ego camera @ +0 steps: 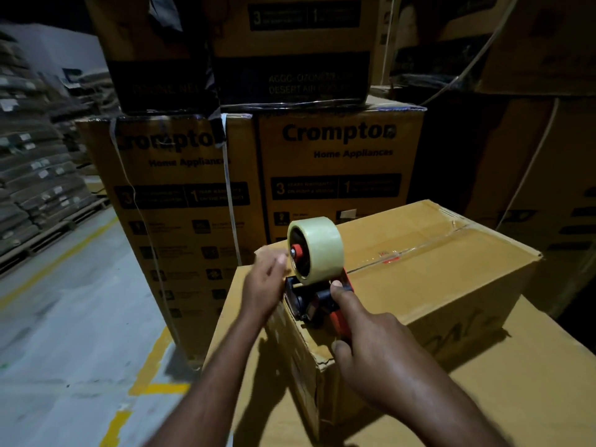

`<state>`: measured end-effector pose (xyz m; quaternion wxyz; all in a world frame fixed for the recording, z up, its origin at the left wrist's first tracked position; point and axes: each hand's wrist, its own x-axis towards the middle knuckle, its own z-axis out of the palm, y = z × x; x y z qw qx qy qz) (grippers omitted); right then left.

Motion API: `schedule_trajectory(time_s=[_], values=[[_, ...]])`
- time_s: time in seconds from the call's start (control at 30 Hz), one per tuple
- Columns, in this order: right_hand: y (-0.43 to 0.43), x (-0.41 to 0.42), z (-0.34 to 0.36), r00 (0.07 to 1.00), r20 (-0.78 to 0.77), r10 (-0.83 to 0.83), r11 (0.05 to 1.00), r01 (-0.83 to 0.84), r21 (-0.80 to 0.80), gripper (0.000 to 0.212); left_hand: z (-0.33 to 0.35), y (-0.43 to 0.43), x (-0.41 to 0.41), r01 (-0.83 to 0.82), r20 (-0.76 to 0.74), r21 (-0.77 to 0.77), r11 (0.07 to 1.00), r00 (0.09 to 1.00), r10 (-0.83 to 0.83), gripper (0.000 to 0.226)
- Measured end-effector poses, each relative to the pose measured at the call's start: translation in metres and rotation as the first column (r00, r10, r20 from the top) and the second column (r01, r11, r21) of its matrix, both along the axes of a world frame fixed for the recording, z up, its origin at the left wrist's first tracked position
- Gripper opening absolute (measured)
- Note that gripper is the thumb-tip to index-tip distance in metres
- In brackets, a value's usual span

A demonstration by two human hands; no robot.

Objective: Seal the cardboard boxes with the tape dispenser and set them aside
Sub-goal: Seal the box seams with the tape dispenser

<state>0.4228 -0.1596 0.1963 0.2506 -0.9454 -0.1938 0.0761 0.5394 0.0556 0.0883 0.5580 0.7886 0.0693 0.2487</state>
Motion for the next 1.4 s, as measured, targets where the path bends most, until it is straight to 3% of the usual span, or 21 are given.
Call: schedule_trajectory(time_s=[0.07,0.13,0.37,0.5,0.6,0.73,0.8,0.87,1.03,1.23,1.4], values=[[0.0,-0.003,-0.001,1.0,0.001,0.015,1.0,-0.015,0.009,0.077,-0.015,-0.015,-0.015,0.065,-0.019,-0.111,0.992,0.998,-0.068,0.03],[-0.001,-0.006,0.0,1.0,0.0,0.021,1.0,-0.021,0.007,0.078,-0.02,-0.019,-0.011,0.05,-0.02,-0.111,0.993,0.998,-0.052,0.036],[-0.006,-0.016,-0.008,1.0,-0.014,0.018,0.999,-0.017,0.044,0.078,-0.014,-0.041,-0.018,-0.055,0.089,-0.256,0.965,0.993,0.081,0.044],[-0.023,-0.038,-0.002,0.999,-0.042,0.011,1.0,-0.01,0.025,0.077,-0.02,-0.041,-0.013,-0.097,0.061,-0.346,0.933,0.99,0.126,0.06],[-0.035,-0.063,0.006,0.997,-0.066,0.033,0.999,-0.035,-0.031,0.08,-0.024,-0.036,-0.008,-0.154,0.032,-0.383,0.911,0.983,0.18,0.057],[-0.042,-0.075,0.007,0.998,-0.058,0.019,0.999,-0.022,-0.048,0.082,-0.006,-0.044,-0.019,-0.139,0.049,-0.312,0.94,0.986,0.162,0.048],[-0.044,-0.074,0.008,0.999,-0.047,0.023,0.999,-0.025,-0.037,0.082,-0.001,-0.043,-0.025,-0.097,-0.082,-0.191,0.977,0.993,0.082,0.034],[-0.044,-0.075,0.008,0.999,-0.04,0.033,0.999,-0.035,-0.036,0.082,-0.005,-0.042,-0.031,-0.008,-0.223,-0.112,0.994,0.975,-0.017,0.044],[-0.046,-0.077,-0.002,1.0,-0.02,0.009,1.0,-0.009,-0.014,0.08,-0.017,-0.053,-0.057,0.087,-0.258,-0.305,0.948,0.951,-0.17,0.055],[-0.053,-0.085,-0.015,1.0,0.017,-0.002,1.0,0.002,0.002,0.084,-0.011,-0.059,-0.058,0.059,-0.313,-0.211,0.976,0.942,-0.125,0.069],[-0.066,-0.098,-0.022,0.999,0.044,0.015,1.0,-0.015,-0.004,0.085,-0.011,-0.059,-0.058,0.014,-0.329,-0.188,0.982,0.941,-0.076,0.068]])
